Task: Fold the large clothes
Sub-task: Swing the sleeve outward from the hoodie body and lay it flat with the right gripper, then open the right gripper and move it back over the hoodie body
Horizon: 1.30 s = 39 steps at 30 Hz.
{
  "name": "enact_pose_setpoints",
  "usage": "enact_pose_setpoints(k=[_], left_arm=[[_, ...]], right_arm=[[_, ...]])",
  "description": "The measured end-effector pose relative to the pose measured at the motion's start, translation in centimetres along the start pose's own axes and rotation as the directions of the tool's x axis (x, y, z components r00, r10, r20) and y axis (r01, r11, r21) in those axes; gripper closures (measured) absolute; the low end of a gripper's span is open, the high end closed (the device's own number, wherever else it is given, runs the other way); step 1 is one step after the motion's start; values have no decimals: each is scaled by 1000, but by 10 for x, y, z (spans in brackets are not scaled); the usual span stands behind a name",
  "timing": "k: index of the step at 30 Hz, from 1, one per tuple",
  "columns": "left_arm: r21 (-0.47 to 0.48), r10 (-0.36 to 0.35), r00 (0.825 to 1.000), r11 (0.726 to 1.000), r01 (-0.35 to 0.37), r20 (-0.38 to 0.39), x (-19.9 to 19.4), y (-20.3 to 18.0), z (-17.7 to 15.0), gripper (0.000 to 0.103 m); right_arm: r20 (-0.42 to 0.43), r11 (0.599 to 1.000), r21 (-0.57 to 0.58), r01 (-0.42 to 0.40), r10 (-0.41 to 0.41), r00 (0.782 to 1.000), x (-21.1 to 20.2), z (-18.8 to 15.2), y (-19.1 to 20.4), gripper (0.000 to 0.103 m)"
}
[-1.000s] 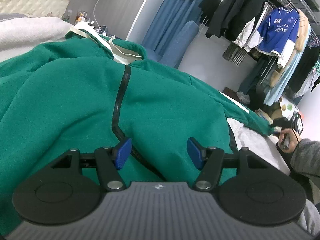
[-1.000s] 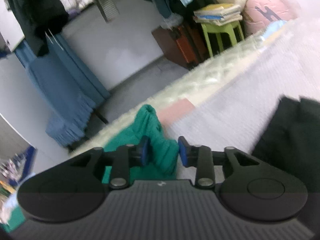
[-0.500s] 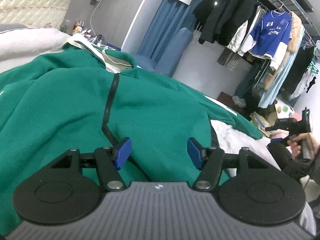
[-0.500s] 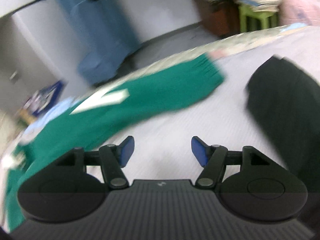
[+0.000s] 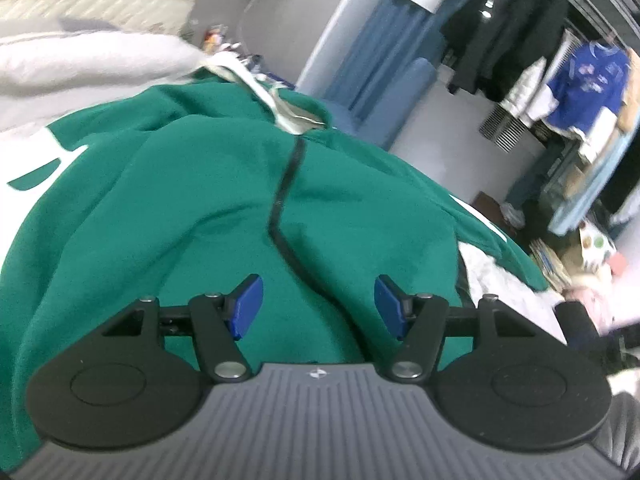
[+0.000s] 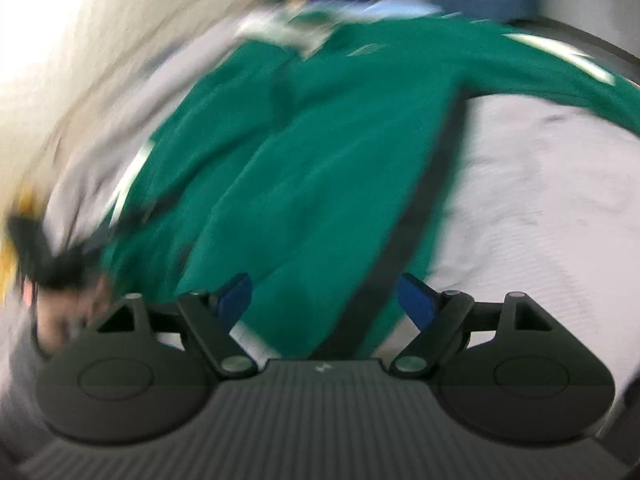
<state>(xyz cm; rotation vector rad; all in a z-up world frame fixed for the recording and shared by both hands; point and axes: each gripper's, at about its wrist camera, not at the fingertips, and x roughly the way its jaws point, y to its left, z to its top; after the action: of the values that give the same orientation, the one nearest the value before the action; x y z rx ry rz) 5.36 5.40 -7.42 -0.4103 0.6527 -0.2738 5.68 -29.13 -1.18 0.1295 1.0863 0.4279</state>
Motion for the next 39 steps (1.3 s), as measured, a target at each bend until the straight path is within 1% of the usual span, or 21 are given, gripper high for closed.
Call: enact_pose_setpoints(k=[1,2,4,5,7,9,10,11,12,13,15,18,19,21,23,26,28,32,34,37,39], left_arm=[[-15,3,1000,1000,-3,-3,0,5,1,36],[-29,6,1000,1000,-6,-4,1,10,3,36],[-51,8,1000,999,-8,-3,0,18,4,36],[-62,10,1000,998,-10,1,-1,22,5,36],[-79,14,1000,997,-13,1,-2,28,6,36],[-97,11,1000,995,-10,6,-4,34,7,36],[-107,12,1000,994,-11,6,-5,36,7,36],[-117,10,1000,993,-9,5,-6,39,8,36],[-123,8,1000,992,-7,6,-7,40,8,36],[-126,7,1000,992,-6,9,-9,42,9,36],[-120,11,1000,993,-8,18,-14,43,9,36],[-126,6,1000,992,-3,28,-19,44,10,36],[-131,0,1000,991,4,29,-20,44,11,36],[-136,-16,999,990,21,33,-22,43,13,36],[-130,-28,999,991,32,31,-22,40,13,36],[-113,-20,1000,993,21,12,-19,36,12,36],[-105,-15,1000,994,14,-11,-15,35,10,36],[-74,3,996,997,-9,-87,-2,31,2,36],[-48,6,993,999,-12,-119,6,27,-4,36],[-11,7,987,1000,-9,-160,17,20,-13,36],[17,26,983,1000,-23,-182,23,17,-18,36]], right_arm=[[-31,998,-61,1,-3,1000,6,-2,15,21],[-69,990,-140,18,-28,997,16,-6,32,21],[-119,961,-269,70,-105,987,34,-10,56,22],[-132,933,-343,112,-166,977,47,-11,66,22],[-133,888,-422,180,-257,957,67,-11,69,24],[-192,909,-367,198,-282,940,85,-2,64,49],[-203,908,-365,206,-294,934,89,0,61,54],[-199,893,-388,229,-323,925,92,2,62,69],[-182,873,-416,256,-356,917,93,4,65,92],[-161,852,-442,280,-382,910,91,5,68,97],[-112,818,-478,319,-417,902,80,10,74,96],[-113,837,-443,322,-408,906,49,25,64,97],[-92,823,-453,342,-424,901,38,28,61,97],[-50,789,-478,386,-463,885,16,29,55,97],[-44,783,-468,410,-484,874,0,34,45,97],[-28,738,-493,460,-541,840,-11,27,25,97],[-54,751,-466,467,-552,832,-8,25,5,97],[-124,800,-392,454,-535,836,8,14,-39,97],[-139,828,-348,440,-510,849,14,10,-55,96],[-150,872,-271,407,-456,877,18,5,-76,96],[-156,899,-212,383,-418,895,22,4,-93,95]])
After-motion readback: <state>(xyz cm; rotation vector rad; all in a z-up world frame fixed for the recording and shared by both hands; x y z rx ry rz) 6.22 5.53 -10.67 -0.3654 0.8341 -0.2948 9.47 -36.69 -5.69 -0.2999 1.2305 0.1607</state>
